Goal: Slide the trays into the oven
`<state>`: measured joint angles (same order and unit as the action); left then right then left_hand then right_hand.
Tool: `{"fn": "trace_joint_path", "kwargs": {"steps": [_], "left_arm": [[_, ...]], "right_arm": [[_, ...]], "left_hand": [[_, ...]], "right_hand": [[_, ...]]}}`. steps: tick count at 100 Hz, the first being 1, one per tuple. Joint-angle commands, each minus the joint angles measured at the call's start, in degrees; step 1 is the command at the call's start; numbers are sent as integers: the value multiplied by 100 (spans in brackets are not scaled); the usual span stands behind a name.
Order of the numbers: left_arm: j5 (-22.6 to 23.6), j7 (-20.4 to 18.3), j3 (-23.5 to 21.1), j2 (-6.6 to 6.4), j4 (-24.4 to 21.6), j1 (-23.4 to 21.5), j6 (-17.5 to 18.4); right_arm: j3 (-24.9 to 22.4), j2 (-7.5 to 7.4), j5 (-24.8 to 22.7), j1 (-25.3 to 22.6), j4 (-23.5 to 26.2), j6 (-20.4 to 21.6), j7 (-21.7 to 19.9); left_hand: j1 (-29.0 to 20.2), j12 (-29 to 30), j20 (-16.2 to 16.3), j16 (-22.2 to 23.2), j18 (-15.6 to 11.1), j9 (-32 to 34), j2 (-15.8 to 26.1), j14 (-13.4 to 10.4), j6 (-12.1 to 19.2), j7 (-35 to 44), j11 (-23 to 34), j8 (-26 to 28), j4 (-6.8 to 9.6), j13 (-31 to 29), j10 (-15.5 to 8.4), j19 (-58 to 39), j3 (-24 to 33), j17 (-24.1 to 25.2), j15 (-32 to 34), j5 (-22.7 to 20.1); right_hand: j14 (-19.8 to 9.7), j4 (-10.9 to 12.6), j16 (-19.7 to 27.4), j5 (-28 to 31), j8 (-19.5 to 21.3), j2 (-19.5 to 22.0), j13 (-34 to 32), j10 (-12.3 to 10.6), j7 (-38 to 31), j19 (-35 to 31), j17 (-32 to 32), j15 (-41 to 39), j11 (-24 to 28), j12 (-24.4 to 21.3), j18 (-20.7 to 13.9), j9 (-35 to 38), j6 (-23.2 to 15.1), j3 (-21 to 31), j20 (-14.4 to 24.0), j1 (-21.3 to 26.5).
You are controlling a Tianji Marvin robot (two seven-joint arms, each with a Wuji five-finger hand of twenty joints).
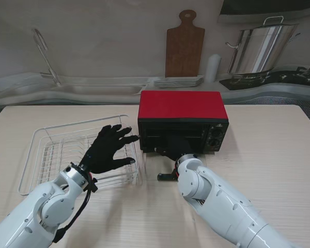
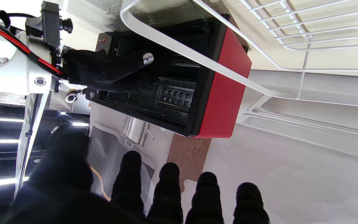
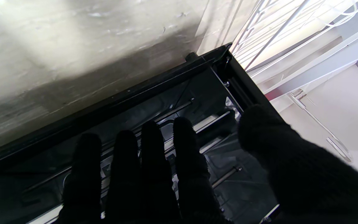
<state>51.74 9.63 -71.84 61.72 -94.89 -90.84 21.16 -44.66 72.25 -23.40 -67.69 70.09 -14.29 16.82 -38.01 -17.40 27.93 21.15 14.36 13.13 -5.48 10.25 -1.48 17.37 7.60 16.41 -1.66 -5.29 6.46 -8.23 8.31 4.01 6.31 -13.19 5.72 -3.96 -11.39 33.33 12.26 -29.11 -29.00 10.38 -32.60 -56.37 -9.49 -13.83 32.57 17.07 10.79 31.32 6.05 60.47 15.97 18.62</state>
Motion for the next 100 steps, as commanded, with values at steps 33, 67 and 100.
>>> {"fn": "trace_joint_path", "kwargs": {"steps": [33, 67, 100], "left_arm": [[-4, -56, -37, 32, -89, -84, -4], [-11, -78, -65, 31, -180, -175, -15], [-8, -87, -92, 31, -240, -246, -40]], "right_arm": [[-185, -146, -188, -366, 521, 50, -361], [-824, -524, -758, -1474, 1647, 604, -698], [-1618, -821, -1269, -2810, 2576, 1592, -1064]], "left_hand": [[23, -62, -90, 8, 35, 30, 100, -6, -93, 14, -32, 67, 212, 32, 17, 284, 16, 60, -38, 73], [25, -57, -89, 5, 39, 32, 104, -6, -94, 7, -40, 64, 209, 29, 28, 282, 11, 57, -41, 68], [17, -54, -92, 4, 39, 30, 102, -2, -100, -2, -48, 61, 209, 23, 25, 283, 0, 53, -40, 56]], "right_hand": [[-67, 137, -41, -189, -72, -41, 102, -173, -94, -35, 15, -63, -142, 23, -69, -128, -84, 106, -10, -220], [-42, 139, -67, -161, -92, 29, 117, -157, -41, -85, -7, -107, -157, 15, -27, -99, -73, 74, 17, -225], [-34, 157, -67, -135, -87, 84, 97, -156, 19, -102, -39, -110, -170, 10, 0, -60, -70, 11, 26, -168]]}}
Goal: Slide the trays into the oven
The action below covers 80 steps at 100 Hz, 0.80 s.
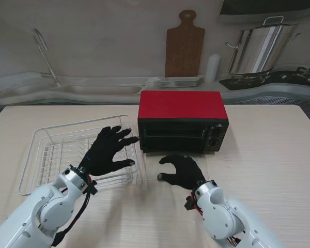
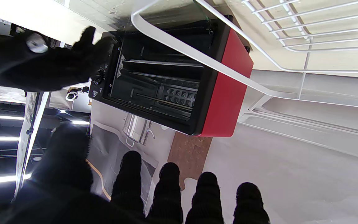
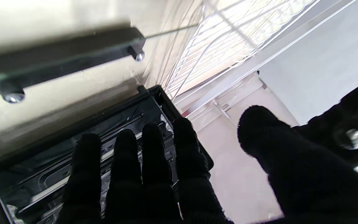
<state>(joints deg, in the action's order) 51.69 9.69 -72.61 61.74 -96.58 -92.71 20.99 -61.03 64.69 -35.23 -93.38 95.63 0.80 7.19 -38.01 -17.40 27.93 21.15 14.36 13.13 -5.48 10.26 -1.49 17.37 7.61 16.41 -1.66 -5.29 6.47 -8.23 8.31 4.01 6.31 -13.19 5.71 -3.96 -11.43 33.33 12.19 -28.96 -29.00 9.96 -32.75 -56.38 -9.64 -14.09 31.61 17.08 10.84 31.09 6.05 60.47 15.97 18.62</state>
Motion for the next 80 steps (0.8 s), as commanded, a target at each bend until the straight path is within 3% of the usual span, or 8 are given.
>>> {"fn": "trace_joint_path", "kwargs": {"steps": [1, 16, 38, 60, 80], "left_arm": [[-3, -92, -16, 30, -72, -61, -23], [11, -76, -35, 31, -91, -86, -29], [14, -59, -44, 33, -95, -96, -31], [1, -52, -32, 36, -84, -87, -35], [7, -56, -44, 34, -91, -87, -28]], "right_arm": [[4, -71, -93, -270, 34, 107, -110], [-181, -147, -98, -676, 182, 381, -326], [-218, -215, -442, -924, 139, 657, -319], [-65, -252, -765, -832, -38, 535, -280], [82, -273, -903, -686, -161, 264, -344]], "left_hand": [[16, -54, -92, 4, 40, 29, 97, -2, -97, 0, -50, 61, 209, 23, 12, 283, 0, 53, -41, 49], [13, -53, -93, 3, 42, 31, 103, 0, -99, -6, -50, 60, 210, 24, 27, 283, -3, 50, -41, 53], [11, -54, -95, 3, 44, 33, 102, -10, -97, -5, -49, 61, 209, 24, 24, 285, -9, 53, -41, 49], [7, -54, -97, 1, 37, 31, 103, -5, -102, -9, -50, 61, 211, 29, 20, 286, -11, 56, -43, 53], [10, -55, -98, 2, 40, 40, 107, -14, -93, -8, -47, 62, 211, 26, 24, 287, -16, 57, -42, 51]], "right_hand": [[-29, 158, -64, -134, -79, 69, 94, -111, 35, -102, -25, -84, -74, 9, -2, -36, -70, 11, 27, -170], [-36, 162, -63, -144, -71, 90, 114, -115, 64, -95, -8, -79, -94, 3, -7, -54, -68, -11, 25, -141], [-34, 168, -66, -143, -54, 131, 104, -117, 80, -97, -5, -85, -95, 3, -4, -42, -74, -36, 27, -152], [-70, 174, -54, -229, -40, 217, 160, -148, 111, -58, 46, -56, -110, 1, -30, -111, -84, -109, 12, -185], [-170, 203, 83, -548, -50, 421, 591, -147, 223, 287, 393, 231, -260, -58, -196, -560, -45, -329, -150, -208]]}}
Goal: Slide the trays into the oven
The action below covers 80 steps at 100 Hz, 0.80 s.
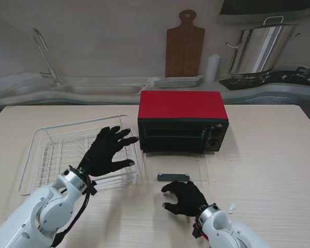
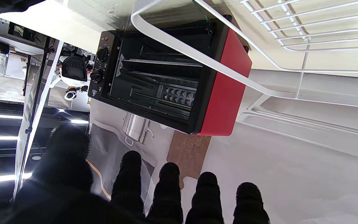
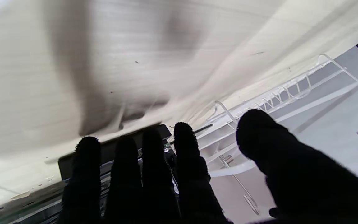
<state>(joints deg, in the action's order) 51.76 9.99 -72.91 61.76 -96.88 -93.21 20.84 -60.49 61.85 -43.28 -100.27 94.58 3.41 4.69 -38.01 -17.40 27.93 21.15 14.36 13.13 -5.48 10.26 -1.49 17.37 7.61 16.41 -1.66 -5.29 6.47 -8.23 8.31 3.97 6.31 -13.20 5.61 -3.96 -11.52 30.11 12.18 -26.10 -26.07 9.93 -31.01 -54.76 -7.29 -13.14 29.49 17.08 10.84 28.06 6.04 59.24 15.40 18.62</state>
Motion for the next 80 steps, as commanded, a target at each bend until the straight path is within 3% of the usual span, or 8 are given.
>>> {"fn": "trace_joint_path", "kwargs": {"steps": [1, 17, 36, 80], "left_arm": [[0, -87, -15, 32, -61, -38, -13], [6, -80, -31, 33, -69, -47, -20], [14, -82, -33, 32, -73, -44, -24], [17, -66, -36, 33, -81, -51, -3]], "right_arm": [[29, 9, -101, 5, -59, -3, -96], [5, 21, -97, -27, -43, -31, -45], [-66, 42, -185, -96, 20, -15, 130], [-397, 111, -334, -398, 425, 259, 620]], "left_hand": [[10, -55, -98, 2, 40, 33, 106, -6, -97, -8, -50, 62, 211, 25, 22, 287, -17, 61, -42, 52], [7, -55, -98, 1, 39, 42, 100, -6, -97, -8, -47, 62, 212, 28, 34, 285, -18, 54, -44, 49], [9, -53, -99, -1, 47, 37, 104, -11, -99, -6, -51, 63, 212, 31, 32, 285, -21, 56, -46, 44], [-2, -53, -101, 0, 46, 37, 102, -1, -102, -13, -51, 61, 214, 23, 29, 286, -18, 56, -42, 40]], "right_hand": [[-166, 203, 100, -243, -49, 156, 311, -147, 51, 142, 170, 150, -58, -63, -203, -281, -46, -221, -103, -214], [-235, 231, 333, -474, -99, 230, 610, -112, 117, 547, 453, 551, -305, -191, -464, -622, 52, -331, -340, -178], [-494, 244, 883, -912, -242, 370, 970, -188, 192, 1099, 845, 1413, -754, -410, -1032, -1195, 106, -478, -713, -151], [-563, 256, 948, -944, -267, 371, 970, -245, 126, 1145, 886, 1414, -698, -391, -1067, -1196, 85, -458, -772, -160]]}}
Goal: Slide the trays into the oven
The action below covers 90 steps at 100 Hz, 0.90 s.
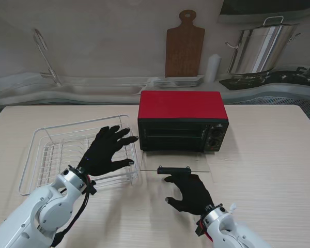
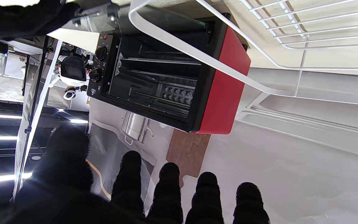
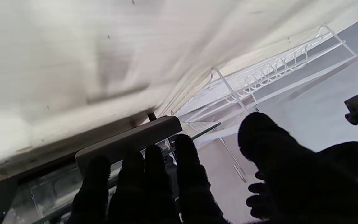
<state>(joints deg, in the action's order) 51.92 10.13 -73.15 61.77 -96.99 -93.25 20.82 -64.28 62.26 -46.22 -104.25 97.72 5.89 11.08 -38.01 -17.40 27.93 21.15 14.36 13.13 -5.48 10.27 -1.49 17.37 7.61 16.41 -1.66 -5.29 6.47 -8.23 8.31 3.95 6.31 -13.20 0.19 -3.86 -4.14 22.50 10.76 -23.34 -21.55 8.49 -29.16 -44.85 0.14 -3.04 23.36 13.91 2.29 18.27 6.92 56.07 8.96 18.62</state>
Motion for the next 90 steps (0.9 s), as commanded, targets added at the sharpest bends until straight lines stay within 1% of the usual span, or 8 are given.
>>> {"fn": "trace_joint_path", "kwargs": {"steps": [1, 26, 38, 53, 90], "left_arm": [[2, -79, -13, 32, -71, -47, -1], [15, -67, -34, 33, -97, -71, 2], [29, -49, -35, 34, -105, -75, 3], [42, -48, -48, 33, -126, -87, -2], [60, -56, -64, 31, -146, -112, -44]], "right_arm": [[-21, 72, -44, 2, 115, 9, -4], [-78, 143, -93, 48, 220, -48, 365], [-65, 173, -1, 147, 237, -141, 398], [37, 211, 66, 396, 157, -327, 456], [393, 291, 256, 1198, -149, -899, 400]], "left_hand": [[0, -53, -101, 0, 45, 34, 102, -7, -103, -13, -52, 61, 214, 26, 27, 286, -20, 58, -43, 41], [4, -51, -101, -1, 43, 40, 98, -2, -100, -9, -56, 63, 213, 26, 21, 286, -23, 58, -43, 36], [4, -51, -101, -1, 49, 40, 99, -6, -104, -9, -57, 63, 212, 23, 27, 284, -23, 52, -42, 33], [6, -52, -102, -1, 51, 42, 100, -4, -100, -9, -56, 62, 212, 20, 19, 283, -24, 50, -41, 33], [9, -50, -103, -3, 51, 45, 100, -5, -99, -10, -59, 63, 211, 20, 30, 284, -24, 51, -43, 33]], "right_hand": [[-21, 246, 210, -180, -125, 95, 515, -99, -61, 155, 144, 402, -85, -73, -212, -216, -5, -139, -128, -158], [-10, 246, 211, -130, -141, 53, 464, -101, -88, 151, 122, 389, -64, -68, -153, -158, -16, -97, -144, -156], [-10, 241, 210, -116, -151, 50, 441, -100, -88, 144, 109, 386, -68, -71, -122, -137, -13, -88, -148, -162], [16, 238, 201, -97, -166, 41, 389, -94, -76, 132, 82, 373, -76, -76, -84, -89, -13, -82, -150, -169], [57, 241, 119, -76, -190, 50, 313, -64, -41, 99, 17, 297, -130, -98, 1, 29, -11, -113, -149, -189]]}}
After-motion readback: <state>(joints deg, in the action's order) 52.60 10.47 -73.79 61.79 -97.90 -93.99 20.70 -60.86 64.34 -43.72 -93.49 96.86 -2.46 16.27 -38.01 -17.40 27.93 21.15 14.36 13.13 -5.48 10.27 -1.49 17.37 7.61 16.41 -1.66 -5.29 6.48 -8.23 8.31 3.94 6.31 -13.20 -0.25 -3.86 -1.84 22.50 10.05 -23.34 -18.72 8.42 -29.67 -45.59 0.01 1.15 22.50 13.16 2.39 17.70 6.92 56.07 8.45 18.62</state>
